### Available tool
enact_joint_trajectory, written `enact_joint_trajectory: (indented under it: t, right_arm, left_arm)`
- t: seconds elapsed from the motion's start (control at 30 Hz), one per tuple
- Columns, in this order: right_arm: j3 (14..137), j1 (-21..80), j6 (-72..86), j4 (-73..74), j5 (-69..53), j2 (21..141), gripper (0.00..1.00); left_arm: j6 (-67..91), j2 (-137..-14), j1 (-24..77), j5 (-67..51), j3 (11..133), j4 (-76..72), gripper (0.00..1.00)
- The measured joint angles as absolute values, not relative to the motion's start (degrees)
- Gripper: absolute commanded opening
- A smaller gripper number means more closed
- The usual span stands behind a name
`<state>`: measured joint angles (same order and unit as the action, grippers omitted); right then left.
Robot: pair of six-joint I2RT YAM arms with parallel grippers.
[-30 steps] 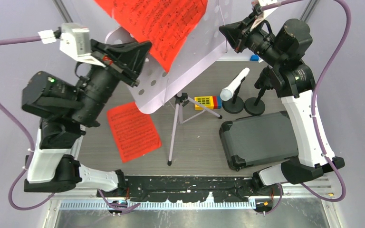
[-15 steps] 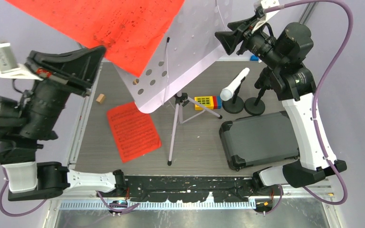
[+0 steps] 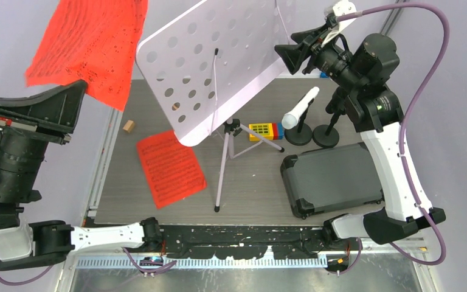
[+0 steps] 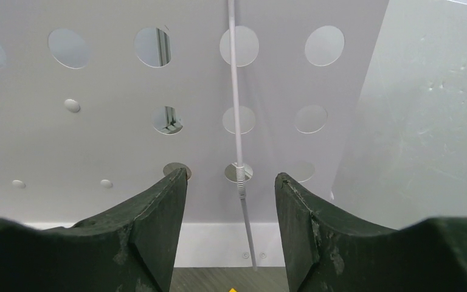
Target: Pack up the instrument practice props
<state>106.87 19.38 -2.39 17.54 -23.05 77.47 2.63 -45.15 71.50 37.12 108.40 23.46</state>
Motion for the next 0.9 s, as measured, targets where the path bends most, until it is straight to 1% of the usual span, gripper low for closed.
enact_joint_trajectory:
  t: [0.07,0.17,0.23,0.27,0.33,0.47,0.63,0.8,0.9]
  right_arm:
    - [106.32,19.38,-2.39,17.41,-23.05,77.32,0.66]
    - [105.10,19.38,-2.33,17.30,-23.05,76.75,0.73]
    - [104.33,19.38,-2.37,17.28,-23.05,76.23,0.80]
    - [103.88,19.38,-2.39,17.34,-23.05,75.85,0.88]
    - [103.24,19.38,-2.39,17.58,-23.07,74.96,0.94]
    - [102.02,19.38,-2.74,18.04,-23.27,72.23,0.96]
    - [99.42,19.38,-3.01,18.22,-23.46,67.09,0.96]
    - [97.56,19.38,-3.11,18.50,-23.97,63.83,0.96]
    - [96.38,19.38,-3.11,18.92,-24.36,62.78,0.96]
  left_arm:
    - [2.76,-43.70,71.50,38.63,106.04,23.24,0.00]
    - [2.83,-40.38,71.50,42.57,98.91,21.98,0.00]
    - [2.81,-38.13,71.50,45.63,93.32,21.17,0.00]
    - [2.81,-37.19,71.50,47.03,90.85,21.08,0.00]
    - [2.94,-35.20,71.50,50.39,84.88,20.34,0.00]
    - [4.08,-32.32,71.50,55.70,76.09,20.27,0.00]
    - [6.57,-27.14,71.50,61.14,64.66,19.44,0.00]
    - [10.31,-21.63,71.50,64.23,47.31,15.25,0.00]
    - [15.18,-21.21,71.50,65.14,39.27,17.34,0.00]
